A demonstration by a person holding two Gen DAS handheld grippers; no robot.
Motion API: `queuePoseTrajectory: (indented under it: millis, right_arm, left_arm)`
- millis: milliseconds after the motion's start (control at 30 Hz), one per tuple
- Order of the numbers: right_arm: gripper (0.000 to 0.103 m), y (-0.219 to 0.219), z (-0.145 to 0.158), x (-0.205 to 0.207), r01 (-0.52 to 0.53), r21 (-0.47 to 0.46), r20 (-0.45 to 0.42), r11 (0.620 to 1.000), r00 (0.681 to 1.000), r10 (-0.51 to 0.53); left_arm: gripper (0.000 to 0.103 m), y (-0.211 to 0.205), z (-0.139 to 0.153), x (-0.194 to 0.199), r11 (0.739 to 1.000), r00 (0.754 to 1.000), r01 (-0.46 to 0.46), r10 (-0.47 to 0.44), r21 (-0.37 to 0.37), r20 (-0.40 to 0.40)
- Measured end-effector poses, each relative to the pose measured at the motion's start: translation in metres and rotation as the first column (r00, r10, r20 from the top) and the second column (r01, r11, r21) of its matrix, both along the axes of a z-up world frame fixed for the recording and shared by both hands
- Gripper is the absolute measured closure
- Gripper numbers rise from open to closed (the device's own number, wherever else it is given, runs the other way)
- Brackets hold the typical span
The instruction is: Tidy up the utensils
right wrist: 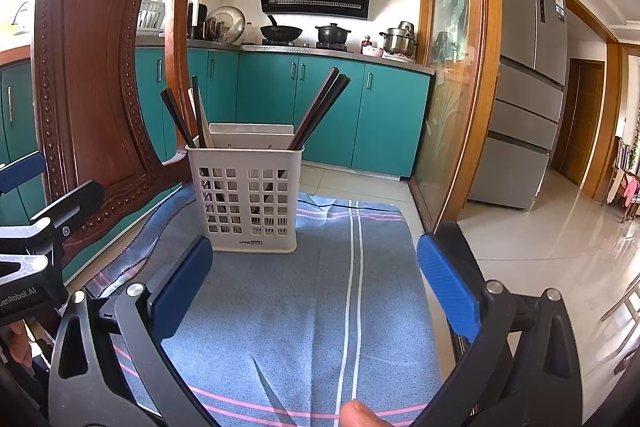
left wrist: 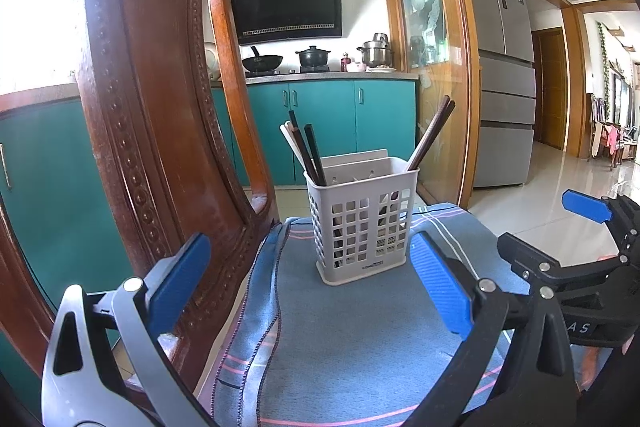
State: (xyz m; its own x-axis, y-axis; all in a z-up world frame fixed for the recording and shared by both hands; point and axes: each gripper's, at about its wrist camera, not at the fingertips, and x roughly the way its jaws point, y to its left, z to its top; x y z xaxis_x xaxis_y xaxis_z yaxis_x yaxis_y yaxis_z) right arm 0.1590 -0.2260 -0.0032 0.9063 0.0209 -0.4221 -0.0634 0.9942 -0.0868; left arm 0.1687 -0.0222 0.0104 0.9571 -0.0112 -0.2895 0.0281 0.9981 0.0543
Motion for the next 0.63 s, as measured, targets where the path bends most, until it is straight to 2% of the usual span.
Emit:
queuePoseTrajectory:
  millis: [433, 567, 633]
  right_arm:
    - [0.003, 0.0, 0.0, 0.0, 0.0, -0.001, -0.001, 1.0, 1.0, 0.0]
    - [0.003, -0.002, -0.003, 0.004, 0.003, 0.01, -0.021, 1.0, 1.0, -0.002]
    - [0.003, -0.007, -0.014, 0.017, 0.022, 0.018, -0.079, 1.0, 0.997, -0.021]
  left_arm:
    - [0.003, -0.001, 0.0, 0.001, 1.0, 1.0, -0.003, 0.003, 0.003, -0.008]
    - [0.003, -0.001, -0.002, 0.009, 1.0, 0.999, -0.001, 0.001, -0.007, -0.054]
    - [0.003, -0.003, -0.006, 0.015, 1.0, 0.996, -0.01, 0.01, -0.006, -0.094]
